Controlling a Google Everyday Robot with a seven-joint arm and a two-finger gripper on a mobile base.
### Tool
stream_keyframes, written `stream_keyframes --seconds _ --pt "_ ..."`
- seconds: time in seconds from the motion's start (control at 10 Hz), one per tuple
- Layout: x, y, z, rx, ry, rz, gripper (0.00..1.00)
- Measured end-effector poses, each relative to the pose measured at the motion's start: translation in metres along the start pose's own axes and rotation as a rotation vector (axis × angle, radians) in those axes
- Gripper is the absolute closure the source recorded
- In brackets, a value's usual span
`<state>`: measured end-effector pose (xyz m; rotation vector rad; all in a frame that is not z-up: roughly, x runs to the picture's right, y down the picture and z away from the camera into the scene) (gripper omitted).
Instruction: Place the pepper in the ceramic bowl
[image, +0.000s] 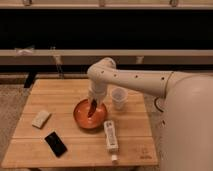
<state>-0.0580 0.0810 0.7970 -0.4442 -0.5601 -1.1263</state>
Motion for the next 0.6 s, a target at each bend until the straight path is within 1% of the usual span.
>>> stream_keyframes --seconds 0.3,0.6 --pt "0.0028 0.0009 -0.0073 0.037 -0.012 0.038 0.34" --pt "0.0023 0.0000 -0.0073 0.038 -0.013 0.035 0.34"
